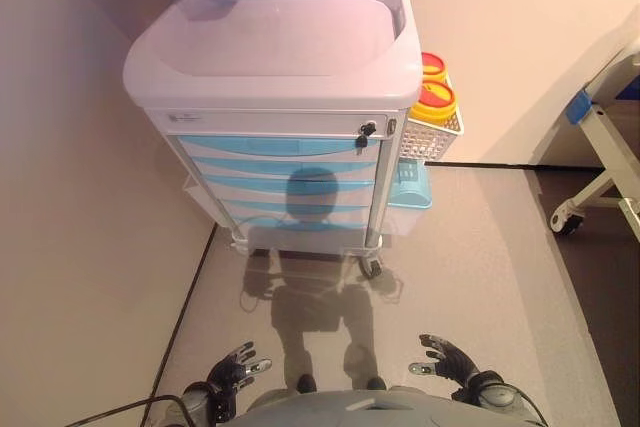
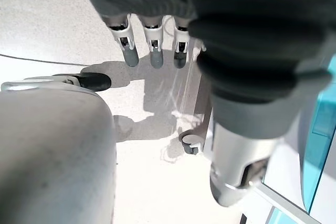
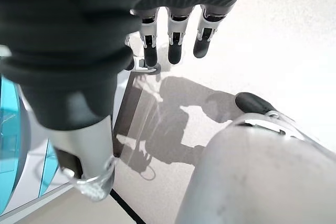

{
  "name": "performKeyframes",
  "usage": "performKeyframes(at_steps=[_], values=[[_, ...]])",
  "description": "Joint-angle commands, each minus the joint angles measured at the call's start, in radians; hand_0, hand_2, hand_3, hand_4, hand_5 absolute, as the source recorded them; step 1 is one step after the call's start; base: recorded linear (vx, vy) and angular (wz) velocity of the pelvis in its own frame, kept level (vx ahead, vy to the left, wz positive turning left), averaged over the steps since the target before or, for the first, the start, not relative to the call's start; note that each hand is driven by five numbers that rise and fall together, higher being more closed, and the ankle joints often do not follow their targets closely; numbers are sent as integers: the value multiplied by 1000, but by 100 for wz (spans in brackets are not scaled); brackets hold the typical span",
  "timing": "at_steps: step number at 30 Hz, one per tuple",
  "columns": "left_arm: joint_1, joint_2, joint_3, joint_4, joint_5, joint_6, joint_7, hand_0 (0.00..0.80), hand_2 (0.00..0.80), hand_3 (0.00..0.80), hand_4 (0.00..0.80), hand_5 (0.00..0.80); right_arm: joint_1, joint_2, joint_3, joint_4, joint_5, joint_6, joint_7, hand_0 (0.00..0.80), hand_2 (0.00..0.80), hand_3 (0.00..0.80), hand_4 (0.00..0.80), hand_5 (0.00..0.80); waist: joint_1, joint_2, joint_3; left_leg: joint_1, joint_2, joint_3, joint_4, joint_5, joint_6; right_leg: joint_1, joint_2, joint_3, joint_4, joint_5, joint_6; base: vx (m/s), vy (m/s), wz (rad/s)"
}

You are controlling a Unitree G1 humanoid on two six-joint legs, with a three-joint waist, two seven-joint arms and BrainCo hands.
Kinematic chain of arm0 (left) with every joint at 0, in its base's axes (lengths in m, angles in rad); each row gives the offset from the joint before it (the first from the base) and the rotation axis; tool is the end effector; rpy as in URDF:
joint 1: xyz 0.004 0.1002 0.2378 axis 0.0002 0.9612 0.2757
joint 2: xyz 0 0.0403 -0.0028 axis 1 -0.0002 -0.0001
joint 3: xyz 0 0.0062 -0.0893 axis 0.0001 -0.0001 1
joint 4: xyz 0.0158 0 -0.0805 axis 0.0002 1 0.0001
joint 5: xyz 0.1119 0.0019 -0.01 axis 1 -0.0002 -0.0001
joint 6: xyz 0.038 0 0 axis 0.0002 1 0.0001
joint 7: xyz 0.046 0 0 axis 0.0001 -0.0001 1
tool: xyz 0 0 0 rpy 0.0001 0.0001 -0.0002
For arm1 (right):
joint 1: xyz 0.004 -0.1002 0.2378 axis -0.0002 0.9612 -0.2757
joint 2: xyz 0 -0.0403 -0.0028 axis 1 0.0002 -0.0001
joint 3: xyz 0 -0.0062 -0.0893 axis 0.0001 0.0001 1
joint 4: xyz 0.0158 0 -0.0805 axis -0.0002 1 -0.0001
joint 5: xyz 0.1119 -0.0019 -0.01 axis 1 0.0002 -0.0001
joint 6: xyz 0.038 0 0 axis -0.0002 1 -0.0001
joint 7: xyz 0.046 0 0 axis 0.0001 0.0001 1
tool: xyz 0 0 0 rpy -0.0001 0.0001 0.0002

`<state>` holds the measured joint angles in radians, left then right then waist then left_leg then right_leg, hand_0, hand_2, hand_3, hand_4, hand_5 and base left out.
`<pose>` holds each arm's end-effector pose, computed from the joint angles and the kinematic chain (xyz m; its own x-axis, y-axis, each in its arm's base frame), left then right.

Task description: Open the drawer and pick up the medicine

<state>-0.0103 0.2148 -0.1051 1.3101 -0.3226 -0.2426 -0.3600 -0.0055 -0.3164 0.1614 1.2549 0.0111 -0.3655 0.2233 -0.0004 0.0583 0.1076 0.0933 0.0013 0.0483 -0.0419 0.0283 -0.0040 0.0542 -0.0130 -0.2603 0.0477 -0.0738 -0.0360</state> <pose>0.0744 0.2211 -0.1128 0.5253 -0.1438 -0.8387 -0.0196 0.9833 -0.1809 0.0871 -0.2450 -0.0998 0.5777 0.0637 -0.8138 -0.2853 0.9498 -0.1282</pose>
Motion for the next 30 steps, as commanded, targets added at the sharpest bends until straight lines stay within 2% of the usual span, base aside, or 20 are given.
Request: performKeyframes(at_steps=[1,8,13,30], values=[[-48,13,-8,-5,-23,-57,-28,0,0,0,0,0,-50,2,-10,10,31,-33,3,0,0,0,0,0,4,-43,22,7,-47,42,-39,-65,2,31,-14,19,-62,5,71,0,0,0],[-53,7,-4,-2,-32,-43,-3,0,0,0,0,0,-50,10,-9,27,15,-42,5,0,0,0,0,0,2,-45,16,15,-48,38,-35,-72,7,36,-12,28,-47,-7,68,0,0,0],[-50,2,2,4,-32,-40,-1,0,0,0,0,0,-50,10,-7,33,15,-43,0,0,0,0,0,0,5,-49,20,16,-58,20,0,-90,18,41,-15,44,-34,-15,62,8,-2,0],[-39,13,-5,0,22,-51,16,0,0,0,0,0,-53,8,-4,17,22,-45,-3,0,0,0,0,0,15,-50,23,9,-60,28,9,-98,22,39,-23,28,-40,-10,68,51,4,0]])
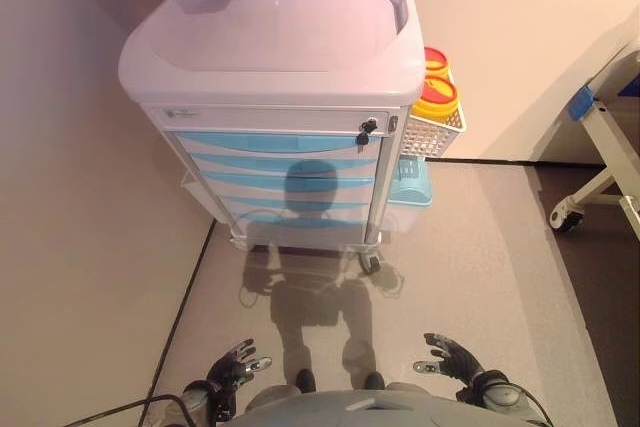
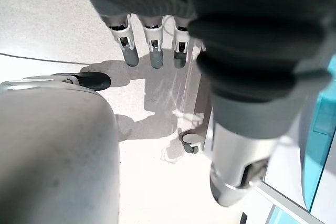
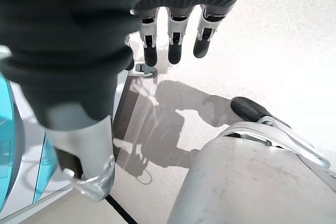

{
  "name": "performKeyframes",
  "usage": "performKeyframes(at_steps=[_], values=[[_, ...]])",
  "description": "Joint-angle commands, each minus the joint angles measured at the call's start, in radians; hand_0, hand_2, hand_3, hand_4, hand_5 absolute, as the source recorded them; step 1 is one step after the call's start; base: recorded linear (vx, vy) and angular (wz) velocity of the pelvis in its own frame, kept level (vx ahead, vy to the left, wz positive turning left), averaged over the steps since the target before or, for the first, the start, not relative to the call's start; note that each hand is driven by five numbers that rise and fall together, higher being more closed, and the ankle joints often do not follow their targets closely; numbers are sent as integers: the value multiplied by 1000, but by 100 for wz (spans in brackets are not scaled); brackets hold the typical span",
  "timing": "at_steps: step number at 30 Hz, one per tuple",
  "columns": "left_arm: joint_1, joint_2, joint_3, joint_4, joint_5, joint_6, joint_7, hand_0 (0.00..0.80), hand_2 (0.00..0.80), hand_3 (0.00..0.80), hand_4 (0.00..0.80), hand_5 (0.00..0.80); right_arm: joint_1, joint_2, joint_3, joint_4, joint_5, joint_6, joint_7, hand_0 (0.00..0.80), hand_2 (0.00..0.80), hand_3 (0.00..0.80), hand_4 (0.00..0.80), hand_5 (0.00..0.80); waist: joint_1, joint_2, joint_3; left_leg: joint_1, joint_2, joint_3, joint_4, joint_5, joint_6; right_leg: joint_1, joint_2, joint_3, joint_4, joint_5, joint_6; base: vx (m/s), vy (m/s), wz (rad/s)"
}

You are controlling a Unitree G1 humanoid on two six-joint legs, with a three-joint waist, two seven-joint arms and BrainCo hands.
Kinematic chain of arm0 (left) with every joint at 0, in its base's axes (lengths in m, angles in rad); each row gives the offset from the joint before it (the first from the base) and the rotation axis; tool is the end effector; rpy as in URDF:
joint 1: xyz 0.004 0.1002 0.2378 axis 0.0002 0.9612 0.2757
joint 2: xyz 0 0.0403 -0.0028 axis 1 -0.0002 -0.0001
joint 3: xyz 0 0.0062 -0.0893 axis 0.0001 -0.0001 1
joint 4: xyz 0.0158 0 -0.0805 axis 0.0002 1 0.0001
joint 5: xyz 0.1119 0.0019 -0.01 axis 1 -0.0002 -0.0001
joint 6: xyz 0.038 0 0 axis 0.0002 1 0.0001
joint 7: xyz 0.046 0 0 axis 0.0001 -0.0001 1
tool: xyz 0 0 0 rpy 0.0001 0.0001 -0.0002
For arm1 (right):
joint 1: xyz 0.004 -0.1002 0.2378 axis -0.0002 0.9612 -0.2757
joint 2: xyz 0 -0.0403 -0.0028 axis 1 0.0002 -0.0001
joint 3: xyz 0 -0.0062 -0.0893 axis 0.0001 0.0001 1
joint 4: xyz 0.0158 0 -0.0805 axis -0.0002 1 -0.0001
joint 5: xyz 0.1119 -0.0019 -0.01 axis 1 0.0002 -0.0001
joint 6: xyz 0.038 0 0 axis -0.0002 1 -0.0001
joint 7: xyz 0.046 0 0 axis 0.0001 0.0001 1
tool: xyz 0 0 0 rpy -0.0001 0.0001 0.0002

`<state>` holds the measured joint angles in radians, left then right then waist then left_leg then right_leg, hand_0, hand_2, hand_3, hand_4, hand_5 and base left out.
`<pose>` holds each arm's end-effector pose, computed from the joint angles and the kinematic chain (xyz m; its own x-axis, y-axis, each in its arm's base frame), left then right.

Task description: Open the drawer and pick up the medicine

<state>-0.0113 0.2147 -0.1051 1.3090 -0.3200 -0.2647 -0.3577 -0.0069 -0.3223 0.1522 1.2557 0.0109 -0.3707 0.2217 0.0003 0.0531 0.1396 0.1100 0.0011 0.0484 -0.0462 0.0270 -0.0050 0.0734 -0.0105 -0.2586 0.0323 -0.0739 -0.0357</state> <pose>0.0759 0.2211 -0.1121 0.5436 -0.1405 -0.8275 -0.0111 0.9846 -0.1745 0.0878 -0.2476 -0.0987 0.5853 0.0539 -0.8090 -0.2768 0.9511 -0.1368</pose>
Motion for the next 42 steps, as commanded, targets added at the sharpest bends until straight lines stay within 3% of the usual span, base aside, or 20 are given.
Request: performKeyframes(at_steps=[1,8,16,22,26,32,36,42], values=[[-37,15,-6,1,29,-26,22,0,0,0,0,0,-52,12,4,15,23,-41,-2,0,0,0,0,0,14,-44,-7,-10,-60,28,14,-97,24,18,-26,26,-25,-9,69,89,43,-2],[-51,22,-16,2,43,-31,75,0,0,0,0,0,-47,-3,-5,-3,26,-30,-19,0,0,0,0,0,4,-38,14,-40,-54,45,14,-89,23,-23,-34,25,-19,-2,72,69,61,-3],[-122,52,-22,-25,-62,-92,72,0,0,0,0,0,-110,-44,-3,-53,120,-54,-39,0,0,0,0,0,-6,-37,131,-203,-53,57,102,-91,50,-219,-51,36,98,-13,59,-93,60,-11],[-180,60,33,-50,-319,-118,-26,0,0,0,0,0,-114,-33,12,-83,102,-128,-68,0,0,0,0,0,-28,-55,226,-375,-47,85,296,-127,74,-414,-66,65,302,-42,45,-33,69,-14],[-223,61,64,-172,-516,-105,-52,0,0,0,0,0,-122,-39,27,-128,94,-94,-110,0,0,0,0,0,-36,-68,262,-498,-42,95,403,-169,79,-533,-51,100,400,-70,48,-9,59,-19],[-305,66,82,-386,-859,-78,-133,0,0,0,0,0,-124,-59,43,-226,122,-20,-122,0,0,0,0,0,-56,-85,291,-631,-36,99,491,-186,90,-674,-20,138,492,-72,44,-17,45,-22],[-390,102,109,-487,-1077,-74,-209,0,0,0,0,0,-112,-72,64,-281,151,15,-136,0,0,0,0,0,-71,-107,310,-697,-35,96,541,-200,95,-729,1,155,518,-66,41,1,0,-13],[-541,198,172,-556,-1296,-73,-222,0,0,0,0,0,-84,-96,102,-371,176,49,-156,0,0,0,0,0,-105,-137,327,-760,-26,93,600,-220,99,-783,36,191,531,-54,31,23,16,-13]])
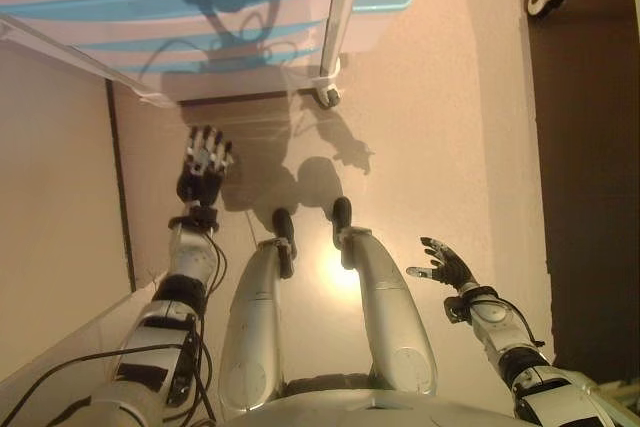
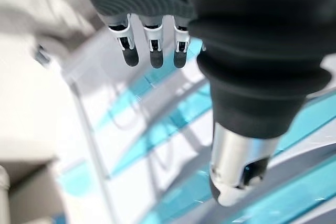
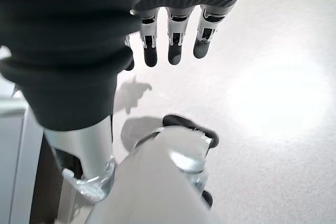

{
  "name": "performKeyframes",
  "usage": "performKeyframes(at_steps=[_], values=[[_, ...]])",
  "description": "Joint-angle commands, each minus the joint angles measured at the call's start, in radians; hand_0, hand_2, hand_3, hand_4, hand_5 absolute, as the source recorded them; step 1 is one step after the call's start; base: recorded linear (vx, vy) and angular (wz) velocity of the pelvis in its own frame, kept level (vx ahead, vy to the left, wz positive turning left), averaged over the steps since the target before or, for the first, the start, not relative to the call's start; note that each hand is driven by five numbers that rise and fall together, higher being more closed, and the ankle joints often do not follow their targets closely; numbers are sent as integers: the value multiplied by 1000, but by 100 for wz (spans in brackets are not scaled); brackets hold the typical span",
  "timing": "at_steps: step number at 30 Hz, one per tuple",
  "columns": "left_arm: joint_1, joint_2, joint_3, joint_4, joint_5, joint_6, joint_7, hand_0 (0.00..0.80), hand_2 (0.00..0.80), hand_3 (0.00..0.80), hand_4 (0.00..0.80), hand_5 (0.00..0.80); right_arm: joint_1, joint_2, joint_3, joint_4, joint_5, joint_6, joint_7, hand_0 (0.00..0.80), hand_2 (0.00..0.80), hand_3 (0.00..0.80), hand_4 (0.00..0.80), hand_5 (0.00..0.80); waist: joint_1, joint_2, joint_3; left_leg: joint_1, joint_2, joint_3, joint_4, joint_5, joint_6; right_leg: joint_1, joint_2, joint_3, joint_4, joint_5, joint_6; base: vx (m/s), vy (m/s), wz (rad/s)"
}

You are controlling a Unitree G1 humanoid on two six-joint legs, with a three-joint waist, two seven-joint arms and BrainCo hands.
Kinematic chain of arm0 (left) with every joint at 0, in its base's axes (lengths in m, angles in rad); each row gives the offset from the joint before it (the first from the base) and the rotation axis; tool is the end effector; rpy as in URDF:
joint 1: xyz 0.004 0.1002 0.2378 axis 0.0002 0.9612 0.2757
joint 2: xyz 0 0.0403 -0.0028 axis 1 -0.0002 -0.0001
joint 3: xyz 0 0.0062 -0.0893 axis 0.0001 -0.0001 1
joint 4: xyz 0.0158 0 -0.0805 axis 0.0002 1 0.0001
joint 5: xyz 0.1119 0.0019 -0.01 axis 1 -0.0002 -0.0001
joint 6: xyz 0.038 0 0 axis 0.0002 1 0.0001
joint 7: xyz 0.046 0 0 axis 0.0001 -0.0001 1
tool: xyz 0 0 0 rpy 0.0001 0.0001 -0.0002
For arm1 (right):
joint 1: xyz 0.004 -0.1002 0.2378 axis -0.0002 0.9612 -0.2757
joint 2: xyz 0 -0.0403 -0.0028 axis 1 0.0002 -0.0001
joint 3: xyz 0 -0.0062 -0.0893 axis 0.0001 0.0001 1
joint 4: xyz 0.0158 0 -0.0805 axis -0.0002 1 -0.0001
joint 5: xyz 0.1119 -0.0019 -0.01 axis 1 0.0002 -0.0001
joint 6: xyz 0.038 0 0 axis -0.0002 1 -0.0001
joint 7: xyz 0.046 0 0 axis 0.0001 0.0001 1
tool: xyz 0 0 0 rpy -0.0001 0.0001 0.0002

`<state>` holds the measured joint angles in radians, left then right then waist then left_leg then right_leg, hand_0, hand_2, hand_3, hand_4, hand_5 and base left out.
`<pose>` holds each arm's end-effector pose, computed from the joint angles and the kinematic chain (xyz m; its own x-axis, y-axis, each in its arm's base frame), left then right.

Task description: Open the drawer and pick up the medicine

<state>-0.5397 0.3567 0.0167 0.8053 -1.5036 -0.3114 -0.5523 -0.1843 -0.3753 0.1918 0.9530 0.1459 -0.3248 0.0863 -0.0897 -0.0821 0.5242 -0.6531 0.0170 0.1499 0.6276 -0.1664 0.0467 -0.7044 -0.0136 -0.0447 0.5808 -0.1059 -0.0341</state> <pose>0.2947 0.2407 0.0631 0.9108 0.1570 0.3819 0.2488 0.5295 -0.8110 0.1938 -0.2376 -0.0443 0.8870 0.0102 -0.4617 -0.1461 0.9546 -0.2597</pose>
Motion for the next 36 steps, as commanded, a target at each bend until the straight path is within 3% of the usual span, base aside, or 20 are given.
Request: performKeyframes(at_steps=[1,10,17,20,25,26,27,28,29,33,36], values=[[-43,77,57,-57,-131,-34,-8,0,0,0,0,0,96,-46,69,-76,49,3,-21,0,0,0,0,0,-20,-5,-57,-5,-38,-8,-66,-29,47,-11,42,-20,-15,-21,27,20,3,-16],[-351,264,19,11,-171,-37,313,0,0,0,0,0,124,-63,139,-115,74,-21,-39,0,0,0,0,0,-65,-18,-46,-41,-19,5,-25,-39,42,-34,51,5,-3,-26,11,15,5,-10],[-457,319,-42,-119,-152,-77,370,0,0,0,0,0,150,-73,153,-137,69,-23,-65,0,0,0,0,0,-65,-3,-27,-22,-31,6,-33,-38,32,-12,42,6,-21,-29,10,9,10,0],[-481,326,-57,-199,-187,-76,311,0,0,0,0,0,155,-76,149,-125,78,-39,-61,0,0,0,0,0,-58,5,-19,-6,-41,3,-48,-34,32,4,40,6,-29,-31,11,4,-2,1],[-469,283,-91,-393,-185,-65,16,0,0,0,0,0,154,-68,140,-129,75,-35,-54,0,0,0,0,0,-41,15,-9,26,-57,-4,-73,-31,32,34,41,6,-44,-31,17,-9,-15,7],[-457,258,-96,-464,-154,-69,-61,0,0,0,0,0,152,-70,137,-122,72,-39,-48,0,0,0,0,0,-39,14,-4,22,-58,4,-84,-3,34,31,38,2,-56,-5,11,-90,-10,7],[-443,246,-106,-531,-149,-71,-113,408,408,408,408,408,153,-71,132,-119,67,-41,-43,0,0,0,0,0,-35,18,-4,28,-61,1,-93,1,34,36,39,4,-60,-3,11,-86,-2,4],[-432,243,-119,-592,-146,-69,-151,684,684,684,684,684,152,-74,130,-119,62,-37,-38,0,0,0,0,0,-31,22,-4,35,-65,0,-99,3,34,43,40,6,-62,-3,12,0,0,0],[-430,245,-127,-627,-153,-79,-191,787,787,787,787,787,152,-76,130,-117,54,-34,-33,0,0,0,0,0,-30,24,-4,41,-66,0,-103,4,34,49,41,7,-63,-3,13,0,0,0],[-471,265,-192,-770,-158,-73,-378,800,800,800,800,800,140,-92,140,-83,50,-45,-11,0,0,0,0,0,-29,26,-4,67,-67,0,-117,7,27,78,40,10,-65,-4,14,4,13,6],[-512,262,-253,-859,-51,-68,-388,800,800,800,800,800,129,-101,147,-69,49,-47,5,0,0,0,0,0,-31,20,-4,93,-66,-1,-126,8,21,108,38,12,-75,-4,17,11,-7,9]])
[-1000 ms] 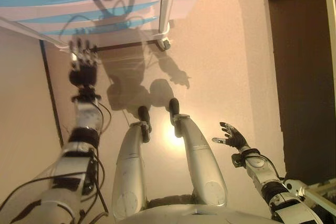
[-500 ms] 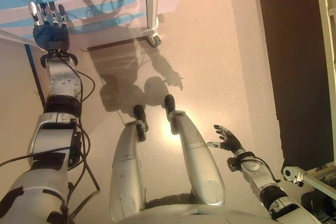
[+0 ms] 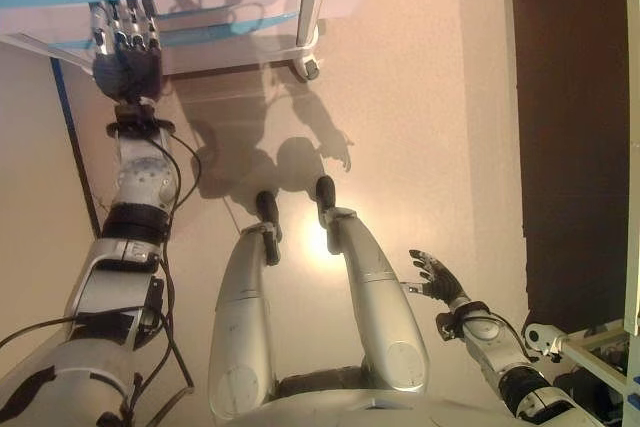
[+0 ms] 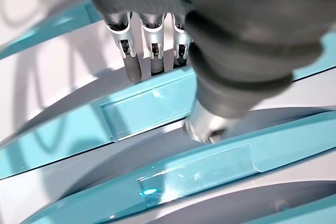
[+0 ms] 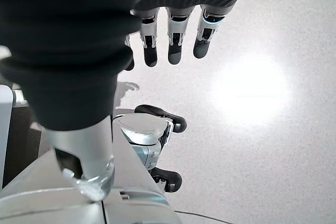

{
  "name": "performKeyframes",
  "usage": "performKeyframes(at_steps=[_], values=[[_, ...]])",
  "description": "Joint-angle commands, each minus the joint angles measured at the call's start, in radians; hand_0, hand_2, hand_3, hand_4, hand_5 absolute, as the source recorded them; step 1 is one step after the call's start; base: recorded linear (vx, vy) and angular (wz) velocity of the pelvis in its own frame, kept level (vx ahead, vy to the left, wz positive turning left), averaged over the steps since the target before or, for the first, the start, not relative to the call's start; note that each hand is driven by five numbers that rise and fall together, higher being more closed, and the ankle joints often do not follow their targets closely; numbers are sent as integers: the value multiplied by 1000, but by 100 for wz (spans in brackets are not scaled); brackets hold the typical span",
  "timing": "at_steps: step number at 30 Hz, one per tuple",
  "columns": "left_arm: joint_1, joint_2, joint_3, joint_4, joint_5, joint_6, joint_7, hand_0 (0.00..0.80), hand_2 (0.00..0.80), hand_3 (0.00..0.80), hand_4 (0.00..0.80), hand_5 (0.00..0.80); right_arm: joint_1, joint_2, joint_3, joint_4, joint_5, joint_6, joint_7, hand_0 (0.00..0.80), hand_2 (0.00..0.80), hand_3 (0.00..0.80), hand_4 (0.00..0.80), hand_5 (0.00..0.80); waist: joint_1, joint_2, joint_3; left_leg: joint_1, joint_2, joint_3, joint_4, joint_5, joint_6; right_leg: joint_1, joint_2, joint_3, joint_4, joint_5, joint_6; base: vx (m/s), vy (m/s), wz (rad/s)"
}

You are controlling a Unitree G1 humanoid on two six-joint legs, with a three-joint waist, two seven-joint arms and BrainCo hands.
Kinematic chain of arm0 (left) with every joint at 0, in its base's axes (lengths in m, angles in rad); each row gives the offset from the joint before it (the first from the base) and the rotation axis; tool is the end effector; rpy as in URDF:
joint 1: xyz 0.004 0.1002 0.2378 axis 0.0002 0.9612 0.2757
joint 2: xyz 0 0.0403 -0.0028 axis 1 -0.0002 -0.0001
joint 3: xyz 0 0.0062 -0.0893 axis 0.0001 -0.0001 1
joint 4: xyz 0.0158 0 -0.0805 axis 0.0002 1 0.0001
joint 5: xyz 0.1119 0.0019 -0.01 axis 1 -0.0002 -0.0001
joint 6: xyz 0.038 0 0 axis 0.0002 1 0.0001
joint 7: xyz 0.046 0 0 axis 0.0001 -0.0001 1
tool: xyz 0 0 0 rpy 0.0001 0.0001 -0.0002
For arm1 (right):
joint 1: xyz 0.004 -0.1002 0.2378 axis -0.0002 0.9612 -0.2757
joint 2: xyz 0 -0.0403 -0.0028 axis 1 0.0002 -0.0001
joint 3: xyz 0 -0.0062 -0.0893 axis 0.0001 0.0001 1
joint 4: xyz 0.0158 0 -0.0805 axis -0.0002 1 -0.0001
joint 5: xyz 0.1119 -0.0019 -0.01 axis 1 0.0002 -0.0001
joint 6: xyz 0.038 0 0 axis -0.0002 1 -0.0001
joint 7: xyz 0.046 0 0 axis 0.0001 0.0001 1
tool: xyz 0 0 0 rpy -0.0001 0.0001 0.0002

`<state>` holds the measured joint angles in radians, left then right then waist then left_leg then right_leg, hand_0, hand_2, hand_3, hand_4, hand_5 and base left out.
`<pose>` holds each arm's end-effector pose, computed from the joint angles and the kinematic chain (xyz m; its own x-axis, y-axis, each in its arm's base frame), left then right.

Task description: Open the drawer and pick up the medicine

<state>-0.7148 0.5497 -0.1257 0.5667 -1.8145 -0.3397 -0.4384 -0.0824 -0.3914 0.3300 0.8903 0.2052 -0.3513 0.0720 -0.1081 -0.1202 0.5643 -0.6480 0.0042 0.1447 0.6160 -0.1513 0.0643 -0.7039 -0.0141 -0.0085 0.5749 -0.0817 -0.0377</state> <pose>0.3230 0.2400 0.1689 0.7735 0.1508 0.6156 0.5111 0.4262 -0.7465 0.1665 -0.2256 -0.0590 0.8564 0.0842 -0.5095 -0.2307 0.9450 -0.2317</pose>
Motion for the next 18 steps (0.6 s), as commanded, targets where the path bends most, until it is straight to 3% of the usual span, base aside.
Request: performKeyframes(at_steps=[1,5,9,13,18], values=[[-345,67,-126,-641,300,-34,-491,800,800,800,800,800,26,-87,11,-6,-11,-20,23,0,0,0,0,0,-13,56,-44,96,-52,4,-116,-8,2,118,37,-25,-72,-29,21,2,-16,12],[-356,57,-172,-694,431,37,-490,800,800,800,800,800,20,-98,11,-10,-17,-9,36,0,0,0,0,0,-10,50,-44,135,-48,2,-126,-5,-9,166,28,-34,-83,-37,21,-8,-13,6],[-298,38,-166,-667,425,85,-528,800,800,800,800,800,24,-102,7,-25,-39,5,42,0,0,0,0,0,-3,54,-50,172,-48,-8,-141,1,-18,206,14,-49,-81,-54,16,-22,2,7],[-159,-4,-99,-569,302,165,-630,800,800,800,800,800,32,-93,2,-26,-62,5,42,0,0,0,0,0,15,57,-64,200,-50,-29,-146,1,-24,234,2,-70,-56,-81,10,-27,-32,5],[159,-155,18,-393,144,366,-716,800,800,800,800,800,54,-50,-24,-14,-119,-2,43,0,0,0,0,0,63,54,-95,256,-60,-81,-163,3,-34,304,-19,-109,-43,-111,10,2,-124,8]])
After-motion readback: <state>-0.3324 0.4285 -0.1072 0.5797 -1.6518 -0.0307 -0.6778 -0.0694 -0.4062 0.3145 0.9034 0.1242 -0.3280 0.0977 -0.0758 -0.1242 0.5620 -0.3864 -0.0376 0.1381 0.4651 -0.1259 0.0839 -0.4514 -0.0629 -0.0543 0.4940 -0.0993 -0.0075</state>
